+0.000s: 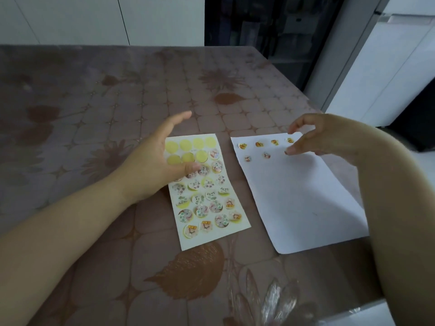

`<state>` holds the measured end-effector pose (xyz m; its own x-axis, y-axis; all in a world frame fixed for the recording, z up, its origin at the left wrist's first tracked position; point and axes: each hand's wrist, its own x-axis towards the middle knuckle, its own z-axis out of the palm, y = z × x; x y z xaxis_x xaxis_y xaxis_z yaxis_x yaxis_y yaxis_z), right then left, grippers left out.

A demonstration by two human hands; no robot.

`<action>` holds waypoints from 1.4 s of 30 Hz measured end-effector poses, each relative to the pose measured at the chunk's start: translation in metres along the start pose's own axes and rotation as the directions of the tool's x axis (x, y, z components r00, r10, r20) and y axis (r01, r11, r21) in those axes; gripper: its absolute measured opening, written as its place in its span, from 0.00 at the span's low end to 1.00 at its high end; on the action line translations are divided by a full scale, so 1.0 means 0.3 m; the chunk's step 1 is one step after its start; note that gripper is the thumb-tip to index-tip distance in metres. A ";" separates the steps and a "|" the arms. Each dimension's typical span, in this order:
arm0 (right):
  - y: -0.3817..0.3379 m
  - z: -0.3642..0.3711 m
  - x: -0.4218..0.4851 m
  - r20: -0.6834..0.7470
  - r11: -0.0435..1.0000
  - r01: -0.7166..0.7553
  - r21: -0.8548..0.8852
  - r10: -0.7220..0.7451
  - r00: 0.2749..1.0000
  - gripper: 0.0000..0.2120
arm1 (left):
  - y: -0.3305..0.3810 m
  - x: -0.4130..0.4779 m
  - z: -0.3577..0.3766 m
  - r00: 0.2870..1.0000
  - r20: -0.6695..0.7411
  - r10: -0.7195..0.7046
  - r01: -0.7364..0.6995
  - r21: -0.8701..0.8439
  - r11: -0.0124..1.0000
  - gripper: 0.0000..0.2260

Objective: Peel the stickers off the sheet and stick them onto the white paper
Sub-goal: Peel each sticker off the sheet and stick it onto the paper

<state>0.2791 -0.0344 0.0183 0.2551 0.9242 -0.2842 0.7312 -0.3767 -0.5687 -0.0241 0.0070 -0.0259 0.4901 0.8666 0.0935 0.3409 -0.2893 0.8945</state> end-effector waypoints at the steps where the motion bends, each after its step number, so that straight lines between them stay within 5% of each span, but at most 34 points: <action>1: -0.001 0.009 0.007 -0.018 1.000 -0.005 0.015 0.005 1.000 0.20 | 0.002 0.000 0.000 1.000 0.002 -0.009 0.009 -0.004 1.000 0.35; 10: 0.013 0.053 0.057 -0.086 0.999 -0.008 -0.045 0.005 0.996 0.13 | 0.003 -0.002 -0.005 0.999 0.029 -0.036 0.036 -0.025 0.999 0.32; 36: 0.026 0.052 0.065 -0.084 0.988 -0.052 -0.144 0.040 0.996 0.14 | -0.003 -0.004 -0.007 0.999 0.032 -0.018 0.017 0.008 1.000 0.29; 39: -0.012 0.068 0.037 -0.113 0.991 0.062 -0.121 -0.076 0.991 0.12 | -0.005 -0.003 -0.007 0.999 0.031 -0.025 0.025 -0.008 1.000 0.29; 42: -0.116 0.142 -0.016 -0.211 0.937 0.346 -0.055 -0.350 0.913 0.09 | -0.006 -0.001 -0.008 0.999 0.021 -0.031 0.032 -0.081 0.996 0.30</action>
<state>0.2255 -0.0284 0.0066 0.1108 0.9886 0.1024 0.8080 -0.0296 -0.5884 -0.0268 0.0083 -0.0264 0.4958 0.8666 0.0570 0.2904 -0.2273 0.9295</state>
